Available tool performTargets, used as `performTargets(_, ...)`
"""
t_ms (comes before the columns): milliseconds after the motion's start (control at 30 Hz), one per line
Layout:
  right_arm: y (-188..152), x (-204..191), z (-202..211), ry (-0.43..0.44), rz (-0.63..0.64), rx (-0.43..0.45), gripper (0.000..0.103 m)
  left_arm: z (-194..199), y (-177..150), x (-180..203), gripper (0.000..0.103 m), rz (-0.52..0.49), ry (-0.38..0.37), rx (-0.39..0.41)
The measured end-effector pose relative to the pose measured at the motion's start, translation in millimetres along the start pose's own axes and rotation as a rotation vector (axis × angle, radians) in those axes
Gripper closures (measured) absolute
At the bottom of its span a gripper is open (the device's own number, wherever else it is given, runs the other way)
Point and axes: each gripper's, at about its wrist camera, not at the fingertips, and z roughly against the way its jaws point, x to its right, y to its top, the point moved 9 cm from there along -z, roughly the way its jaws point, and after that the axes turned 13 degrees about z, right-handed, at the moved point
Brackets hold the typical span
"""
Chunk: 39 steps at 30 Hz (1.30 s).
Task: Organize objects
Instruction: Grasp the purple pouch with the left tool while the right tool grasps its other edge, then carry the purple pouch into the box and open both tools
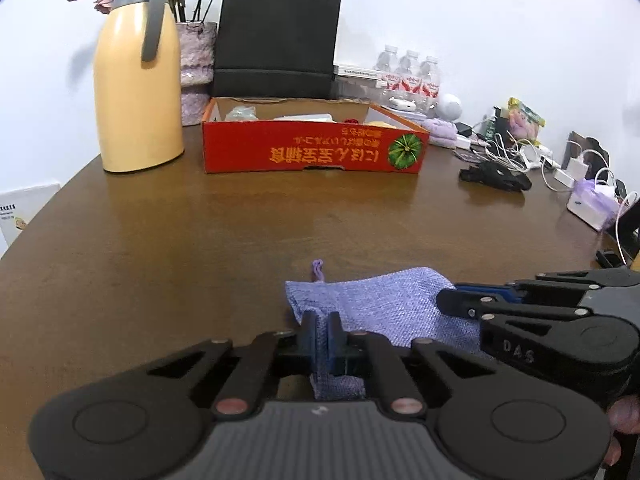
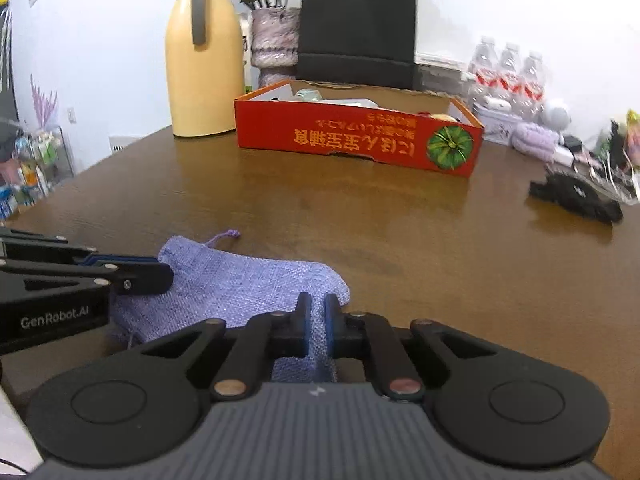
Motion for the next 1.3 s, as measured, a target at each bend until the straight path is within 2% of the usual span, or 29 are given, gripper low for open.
performTargets(67, -10, 3, 6, -0.007, -0.021, -0.023, 0.076, 3, -5, 2, 0.099, -0.004, 0.01, 0.003)
performTargets(133, -16, 5, 14, -0.036, -0.024, -0.02, 0.066, 5, -9, 3, 0.099, -0.008, 0.015, 0.001)
performTargets(233, -25, 6, 23, -0.031, -0.062, -0.016, 0.066, 8, -16, 6, 0.099, -0.031, 0.028, 0.0)
performTargets(300, -27, 4, 25, -0.043, -0.055, -0.003, 0.07, 11, -19, 8, 0.099, -0.035, 0.026, 0.002)
performTargets(333, -27, 3, 26, -0.037, -0.053, 0.001, 0.086, 12, -20, 8, 0.099, -0.033, 0.026, 0.003)
performTargets(367, -27, 2, 26, -0.033, -0.057, 0.004, 0.091, 14, -20, 8, 0.099, -0.029, 0.025, 0.004)
performTargets(500, -21, -1, 29, -0.053, -0.033, 0.037, 0.097, 18, -11, 10, 0.1, -0.017, 0.002, 0.011)
performTargets(567, -10, 2, 33, -0.068, -0.022, 0.066, 0.098, 20, 6, 14, 0.1, -0.008, -0.026, 0.031)
performTargets(667, 22, 14, 35, -0.057, -0.014, 0.126, 0.099, 15, 54, 19, 0.1, 0.017, -0.097, 0.078)
performTargets(800, 95, 53, 21, -0.068, 0.021, 0.23, 0.099, -9, 152, 25, 0.1, 0.021, -0.151, 0.185)
performTargets(867, 139, 80, -1, -0.066, 0.036, 0.26, 0.099, -38, 206, 26, 0.1, 0.034, -0.162, 0.194)
performTargets(933, 184, 107, -34, -0.056, 0.029, 0.271, 0.099, -76, 248, 26, 0.1, 0.03, -0.151, 0.191)
performTargets(1000, 221, 131, -77, -0.078, 0.037, 0.253, 0.099, -126, 282, 21, 0.1, 0.031, -0.086, 0.197)
performTargets(1133, 257, 157, -184, -0.105, 0.052, 0.127, 0.099, -215, 312, 7, 0.1, 0.056, -0.027, 0.126)
performTargets(1200, 263, 162, -234, -0.114, 0.071, 0.065, 0.099, -253, 319, 2, 0.1, 0.015, 0.012, 0.105)
performTargets(1300, 260, 159, -292, -0.106, 0.126, -0.016, 0.095, -294, 311, -18, 0.097, -0.016, 0.129, 0.043)
